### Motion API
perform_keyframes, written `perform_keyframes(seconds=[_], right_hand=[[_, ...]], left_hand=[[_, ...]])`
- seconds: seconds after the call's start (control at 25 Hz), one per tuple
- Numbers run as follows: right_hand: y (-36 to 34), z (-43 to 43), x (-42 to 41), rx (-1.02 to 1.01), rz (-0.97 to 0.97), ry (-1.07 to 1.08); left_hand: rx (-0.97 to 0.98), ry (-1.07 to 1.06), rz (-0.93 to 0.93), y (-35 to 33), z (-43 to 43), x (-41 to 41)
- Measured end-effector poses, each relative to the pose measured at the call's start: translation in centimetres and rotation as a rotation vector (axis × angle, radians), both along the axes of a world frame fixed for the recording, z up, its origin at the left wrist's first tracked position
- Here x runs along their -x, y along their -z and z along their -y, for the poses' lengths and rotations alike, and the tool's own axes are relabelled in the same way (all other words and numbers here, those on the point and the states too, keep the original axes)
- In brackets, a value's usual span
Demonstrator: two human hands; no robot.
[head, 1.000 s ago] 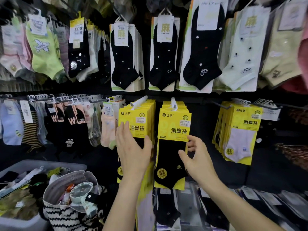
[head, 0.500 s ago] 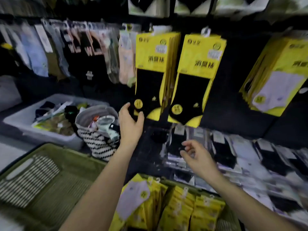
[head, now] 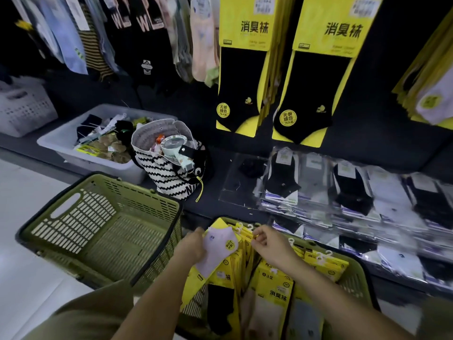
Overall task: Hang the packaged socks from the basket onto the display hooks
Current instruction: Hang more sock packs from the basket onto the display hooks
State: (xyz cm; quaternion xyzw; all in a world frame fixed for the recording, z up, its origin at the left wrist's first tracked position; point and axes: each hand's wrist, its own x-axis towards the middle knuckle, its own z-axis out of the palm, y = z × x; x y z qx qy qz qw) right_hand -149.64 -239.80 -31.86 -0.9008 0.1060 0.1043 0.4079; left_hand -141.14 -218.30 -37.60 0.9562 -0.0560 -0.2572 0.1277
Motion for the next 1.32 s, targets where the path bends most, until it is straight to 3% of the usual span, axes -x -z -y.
perform_keyframes(seconds=[0.16,0.4,0.64,0.72,0.84,0.92,0.96,1.0,1.12,1.2,1.32], right_hand=[[-1.2,0.5,-0.5,0.028,0.012,-0.029],[-3.7,0.9,-1.9,0.043,0.099,-0.04],[-7.8,1.5,-3.6,0.54,0.32,-0.225],[-10.0,2.0,-3.9,0.502,0.322,-0.17],[-12.8,3.8,-3.6,0.286,0.381,-0.001],[-14.3,5.0,-3.3,0.144,0.416,0.093],[-15.0,5.3,-3.3,0.077,0.431,0.133],[-15.5,5.5,-3.2,0.0,0.445,0.163],[-16.5,5.1,-2.8,-0.248,0.473,0.205],[-17.5,4.7,-2.8,-0.291,0.467,0.156],[-21.7,4.9,-4.3,-0.272,0.566,0.149]], left_hand=[[0.061,-0.044,0.119,-2.2,0.0,-1.4],[-0.018,0.042,0.202,-8.0,2.0,-1.4],[0.03,0.421,0.279,-16.9,8.1,-0.7],[0.014,0.474,0.437,-19.8,9.3,-0.7],[0.033,0.412,0.795,-23.2,8.5,-1.5],[0.226,0.226,1.044,-25.3,7.4,-2.1],[0.419,0.084,1.087,-26.0,7.1,-2.2],[0.668,-0.075,1.024,-26.6,7.1,-2.1],[1.348,-0.363,0.511,-27.6,8.8,-1.3],[1.531,-0.368,0.31,-28.2,9.7,-1.3],[1.562,-0.256,0.291,-29.6,9.9,-2.6]])
